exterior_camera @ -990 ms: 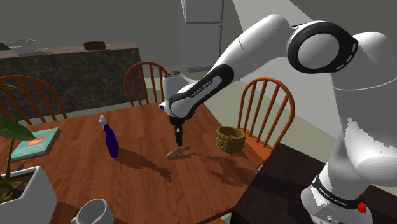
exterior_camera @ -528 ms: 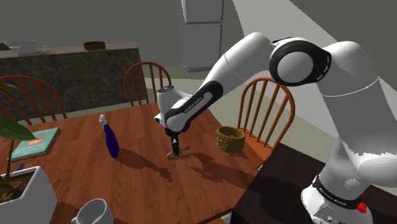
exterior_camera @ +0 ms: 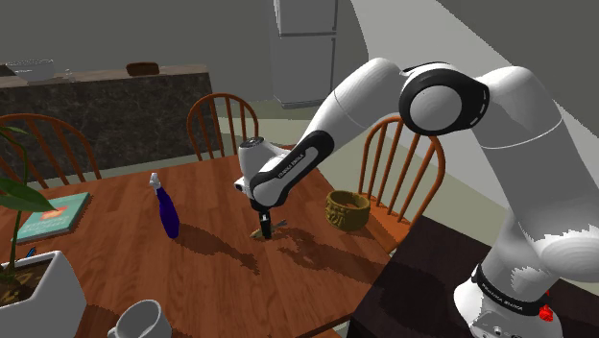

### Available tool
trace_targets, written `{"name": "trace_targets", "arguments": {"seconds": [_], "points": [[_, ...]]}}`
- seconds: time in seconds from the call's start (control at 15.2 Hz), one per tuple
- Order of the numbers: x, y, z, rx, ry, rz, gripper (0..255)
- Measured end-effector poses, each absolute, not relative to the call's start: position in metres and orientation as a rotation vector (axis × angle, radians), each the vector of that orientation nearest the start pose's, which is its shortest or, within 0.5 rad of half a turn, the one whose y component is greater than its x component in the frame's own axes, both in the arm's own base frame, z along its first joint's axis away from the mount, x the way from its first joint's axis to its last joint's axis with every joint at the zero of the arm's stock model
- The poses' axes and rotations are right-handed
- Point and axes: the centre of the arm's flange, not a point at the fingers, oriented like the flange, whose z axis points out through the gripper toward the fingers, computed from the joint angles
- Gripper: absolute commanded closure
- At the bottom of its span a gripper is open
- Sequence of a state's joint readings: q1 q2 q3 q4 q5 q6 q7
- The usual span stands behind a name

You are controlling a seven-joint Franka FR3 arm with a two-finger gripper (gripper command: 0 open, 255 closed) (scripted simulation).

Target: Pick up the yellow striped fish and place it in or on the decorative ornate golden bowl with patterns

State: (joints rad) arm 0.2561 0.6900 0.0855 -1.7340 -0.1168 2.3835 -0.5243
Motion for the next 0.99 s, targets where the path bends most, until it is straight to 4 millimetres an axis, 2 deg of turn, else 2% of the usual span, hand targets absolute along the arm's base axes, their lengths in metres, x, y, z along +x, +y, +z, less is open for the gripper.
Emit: {"name": "trace_targets", "arguments": {"seconds": [0.13, 0.2, 0.86, 0.99], "points": [[0.6270, 0.2168, 0.1798, -2.823, -1.423, 0.061, 0], [0.6270, 0.2168, 0.1798, -2.823, -1.423, 0.061, 255], [0.6270, 0.2168, 0.1798, -2.823, -1.423, 0.061, 255], [0.6267, 0.2170, 0.1869, -2.823, -1.423, 0.061, 255]]}}
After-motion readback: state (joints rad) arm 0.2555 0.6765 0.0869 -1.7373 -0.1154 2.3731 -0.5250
